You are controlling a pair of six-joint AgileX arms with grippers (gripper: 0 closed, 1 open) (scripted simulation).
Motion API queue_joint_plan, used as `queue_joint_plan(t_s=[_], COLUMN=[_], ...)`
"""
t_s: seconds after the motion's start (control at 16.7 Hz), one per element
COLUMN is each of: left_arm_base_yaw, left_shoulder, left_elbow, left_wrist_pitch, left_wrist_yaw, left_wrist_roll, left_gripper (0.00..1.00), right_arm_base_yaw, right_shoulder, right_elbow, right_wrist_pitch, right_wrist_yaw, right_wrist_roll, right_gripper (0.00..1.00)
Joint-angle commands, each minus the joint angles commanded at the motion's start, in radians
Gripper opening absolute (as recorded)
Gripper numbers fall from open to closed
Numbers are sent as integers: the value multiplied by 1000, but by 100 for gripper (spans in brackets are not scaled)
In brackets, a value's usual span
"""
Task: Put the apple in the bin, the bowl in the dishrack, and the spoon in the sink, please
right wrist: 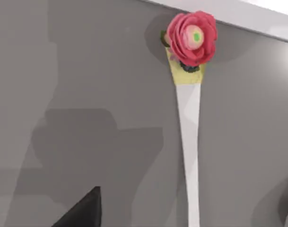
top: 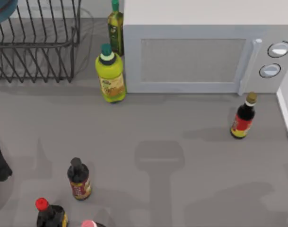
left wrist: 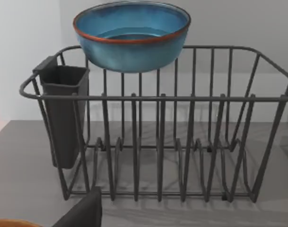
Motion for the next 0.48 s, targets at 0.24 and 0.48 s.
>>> queue_joint_plan(t_s=[0.24, 0.48], left_arm_base_yaw=[0, 0], left_shoulder=[0, 0], left_elbow=[0, 0], left_wrist_pitch=[0, 0], left_wrist_yaw=[0, 0], left_wrist_roll=[0, 0], left_gripper=[100, 100], right_arm_base_yaw=[-20, -23], right_shoulder=[167, 189], right_elbow=[104, 120], right_wrist_pitch=[-129, -149], right_wrist_yaw=[0, 0], right_wrist_roll=[-58, -67], right_gripper=[100, 100])
